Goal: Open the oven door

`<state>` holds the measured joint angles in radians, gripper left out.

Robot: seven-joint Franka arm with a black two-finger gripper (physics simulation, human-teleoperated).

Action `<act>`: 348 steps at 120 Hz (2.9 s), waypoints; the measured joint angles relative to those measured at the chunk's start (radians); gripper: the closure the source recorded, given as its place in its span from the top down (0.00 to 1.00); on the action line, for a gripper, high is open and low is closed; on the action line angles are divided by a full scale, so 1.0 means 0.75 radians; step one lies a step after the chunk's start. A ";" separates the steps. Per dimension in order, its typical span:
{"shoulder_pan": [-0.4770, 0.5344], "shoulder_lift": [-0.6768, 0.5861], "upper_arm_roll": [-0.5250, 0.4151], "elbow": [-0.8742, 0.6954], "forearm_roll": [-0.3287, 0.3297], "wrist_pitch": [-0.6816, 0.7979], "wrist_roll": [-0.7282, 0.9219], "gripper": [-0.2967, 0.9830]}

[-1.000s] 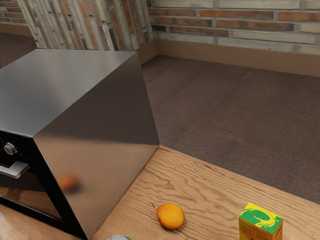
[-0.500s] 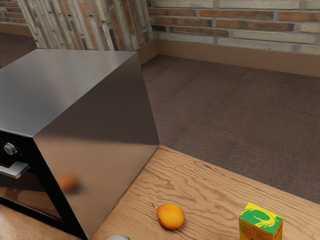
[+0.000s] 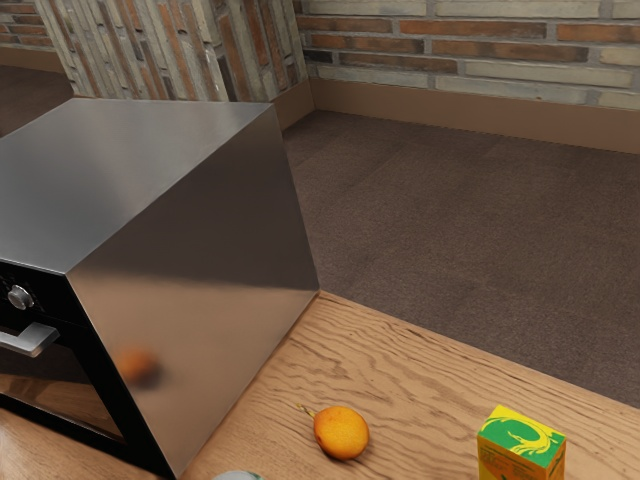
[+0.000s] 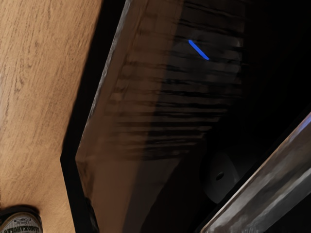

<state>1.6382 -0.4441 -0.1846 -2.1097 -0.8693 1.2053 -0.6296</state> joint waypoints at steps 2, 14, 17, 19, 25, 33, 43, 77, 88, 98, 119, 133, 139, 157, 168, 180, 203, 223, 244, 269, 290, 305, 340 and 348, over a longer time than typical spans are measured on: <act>0.000 -0.001 -0.001 -0.001 0.000 0.000 0.000 0.77; 0.000 -0.003 -0.005 -0.004 0.001 -0.001 -0.001 0.77; 0.000 -0.003 -0.005 -0.004 0.001 -0.001 -0.001 0.77; 0.000 -0.003 -0.004 -0.004 0.002 -0.001 -0.001 0.77; 0.000 -0.002 -0.004 -0.004 0.003 -0.001 -0.001 0.77; 0.000 0.000 -0.004 -0.004 0.004 -0.001 -0.001 0.77; 0.000 0.004 -0.003 -0.004 0.005 -0.001 -0.001 0.77; 0.000 0.010 -0.001 -0.012 0.007 0.000 -0.001 0.77; 0.000 0.013 0.000 -0.013 0.011 0.000 -0.001 0.77; 0.000 0.013 0.001 -0.016 0.018 -0.002 -0.001 0.77; 0.000 0.023 0.103 -0.029 0.052 -0.028 0.004 0.77; -0.008 0.109 0.624 -0.035 0.205 -0.097 0.047 0.76; -0.003 0.132 1.024 0.129 0.269 -0.183 0.071 0.76; 0.003 0.126 1.361 0.743 0.159 -0.484 0.078 0.76; 0.001 0.124 1.180 0.805 0.022 -0.529 0.029 0.76; 0.000 0.139 0.841 0.874 -0.109 -0.474 -0.049 0.77; -0.001 0.163 0.624 0.957 -0.198 -0.338 -0.174 0.77; -0.002 0.175 0.255 1.164 -0.161 -0.280 -0.241 0.77; -0.138 0.174 0.097 1.263 -0.019 -0.131 -0.297 0.77; -1.292 0.179 0.409 1.262 0.637 0.010 -0.347 0.77; -2.286 0.286 0.582 1.215 1.183 -0.018 -0.374 0.77; -2.480 0.418 0.451 1.231 1.407 -0.003 -0.389 0.77; -2.512 0.722 0.375 1.394 1.431 0.159 -0.065 0.77; -2.494 0.779 0.383 1.419 1.392 0.148 0.033 0.77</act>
<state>-0.2320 0.1401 0.1029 -1.0458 0.1744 1.3160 -0.6047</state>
